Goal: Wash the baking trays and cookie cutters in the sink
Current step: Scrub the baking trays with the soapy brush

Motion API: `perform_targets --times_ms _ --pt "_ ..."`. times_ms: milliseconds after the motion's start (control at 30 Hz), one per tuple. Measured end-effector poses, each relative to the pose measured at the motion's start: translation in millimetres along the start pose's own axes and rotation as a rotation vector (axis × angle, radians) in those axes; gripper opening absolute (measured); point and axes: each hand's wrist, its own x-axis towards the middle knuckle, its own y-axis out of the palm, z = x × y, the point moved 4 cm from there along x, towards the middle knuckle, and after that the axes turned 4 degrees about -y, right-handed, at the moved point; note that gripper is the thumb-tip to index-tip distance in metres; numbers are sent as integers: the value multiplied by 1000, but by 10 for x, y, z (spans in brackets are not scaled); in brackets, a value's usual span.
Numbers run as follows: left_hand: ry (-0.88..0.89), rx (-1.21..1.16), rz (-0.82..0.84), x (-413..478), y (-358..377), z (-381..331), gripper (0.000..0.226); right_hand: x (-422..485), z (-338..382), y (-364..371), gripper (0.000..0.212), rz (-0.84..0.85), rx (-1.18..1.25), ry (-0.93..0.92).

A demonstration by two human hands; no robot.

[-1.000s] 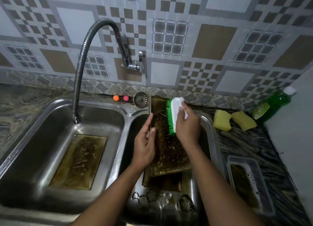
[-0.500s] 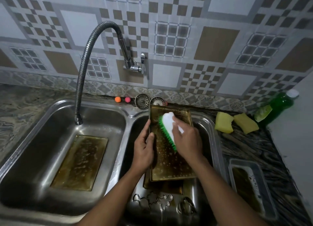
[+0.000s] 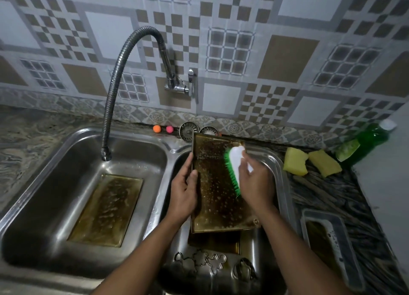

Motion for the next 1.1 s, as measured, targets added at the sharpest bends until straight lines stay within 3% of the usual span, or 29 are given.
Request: perform_targets --times_ms 167,333,467,667,833,1000,1100 --pt "19 -34 62 -153 138 -5 48 166 45 6 37 -118 27 212" --pt "52 -35 7 7 156 -95 46 -93 391 121 36 23 112 -125" --pt "57 -43 -132 57 26 -30 44 -580 240 165 34 127 130 -329" --pt "70 -22 -102 -60 69 19 46 -435 -39 -14 34 0 214 0" --pt "50 42 -70 48 20 17 47 -120 -71 -406 39 -130 350 54" --pt "18 64 -80 108 -164 177 45 -103 -366 -410 35 162 344 98" --pt "-36 36 -79 121 -124 230 44 -260 -447 -297 42 339 363 135"
